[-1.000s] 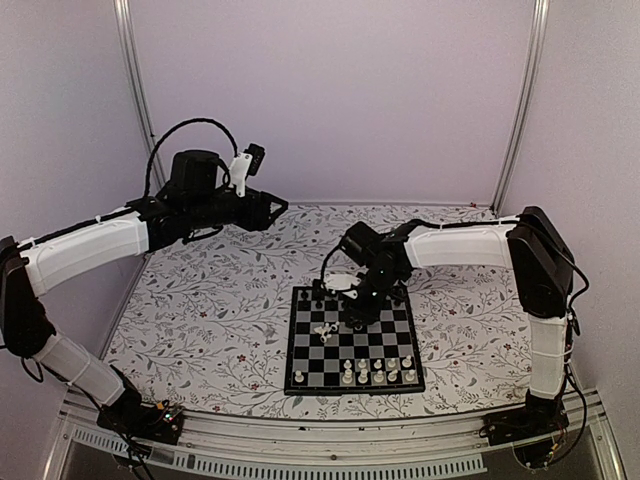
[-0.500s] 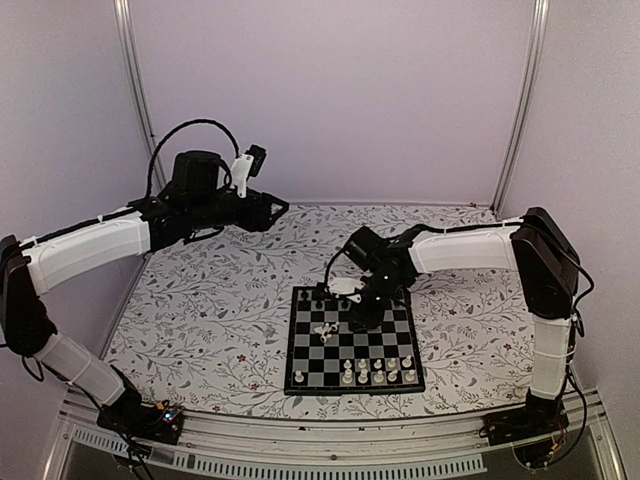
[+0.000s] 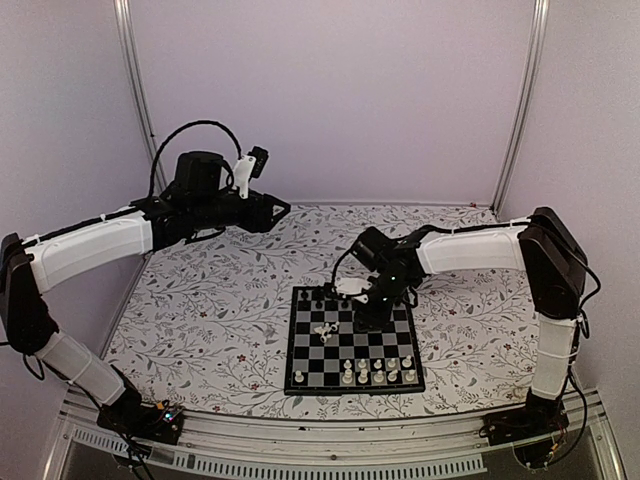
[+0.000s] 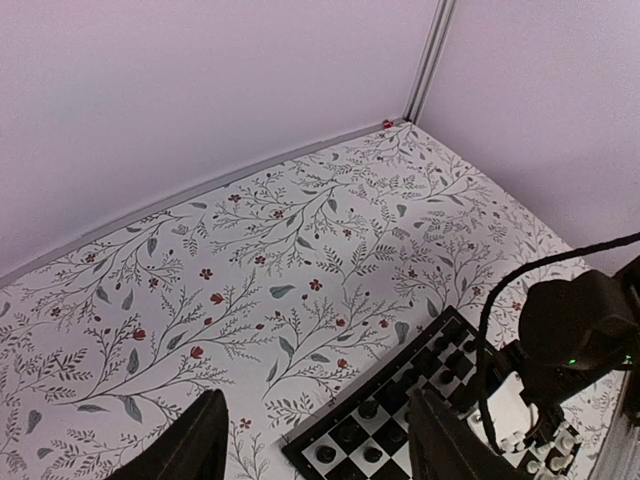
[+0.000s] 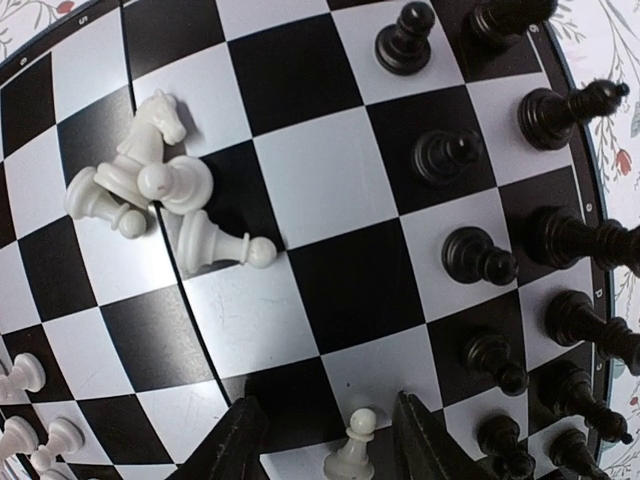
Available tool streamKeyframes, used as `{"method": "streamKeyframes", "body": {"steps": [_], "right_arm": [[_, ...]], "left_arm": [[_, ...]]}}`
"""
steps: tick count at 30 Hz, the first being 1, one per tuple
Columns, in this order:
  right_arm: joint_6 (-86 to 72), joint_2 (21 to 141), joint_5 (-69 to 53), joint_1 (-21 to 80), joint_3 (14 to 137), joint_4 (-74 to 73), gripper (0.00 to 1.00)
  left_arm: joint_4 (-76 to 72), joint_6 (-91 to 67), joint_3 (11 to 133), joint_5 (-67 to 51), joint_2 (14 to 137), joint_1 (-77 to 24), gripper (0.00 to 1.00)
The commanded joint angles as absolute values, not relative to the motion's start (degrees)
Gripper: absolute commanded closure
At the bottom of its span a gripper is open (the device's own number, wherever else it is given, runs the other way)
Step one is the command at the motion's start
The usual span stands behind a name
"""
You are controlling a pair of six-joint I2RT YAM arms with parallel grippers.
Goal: Set up the chess pieces on the board
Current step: Pick up the chess piece from the chessboard.
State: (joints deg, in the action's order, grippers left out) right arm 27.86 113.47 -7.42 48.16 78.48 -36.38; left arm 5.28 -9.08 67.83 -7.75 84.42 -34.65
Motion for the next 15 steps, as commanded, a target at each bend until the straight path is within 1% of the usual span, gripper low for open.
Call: {"method": "streamKeyframes", "body": {"steps": [1,8,15], "right_arm": [[27.52,111.13,-6.84,46.82,76.70,-37.79,0.53],[26.94,110.16,-8.05,44.95,76.00,-38.31,0.54],[26.76,109.52,-8.34,44.39,75.67,-38.23,0.63]], "left_arm": [[5.60,-9.33,69.43,-8.67,85.17,-34.65,0.37],[5.72,-9.48,69.62,-8.94,85.43,-34.63,0.37],[5.81,-9.58,69.69,-9.14,85.69,-34.64,0.37]]}}
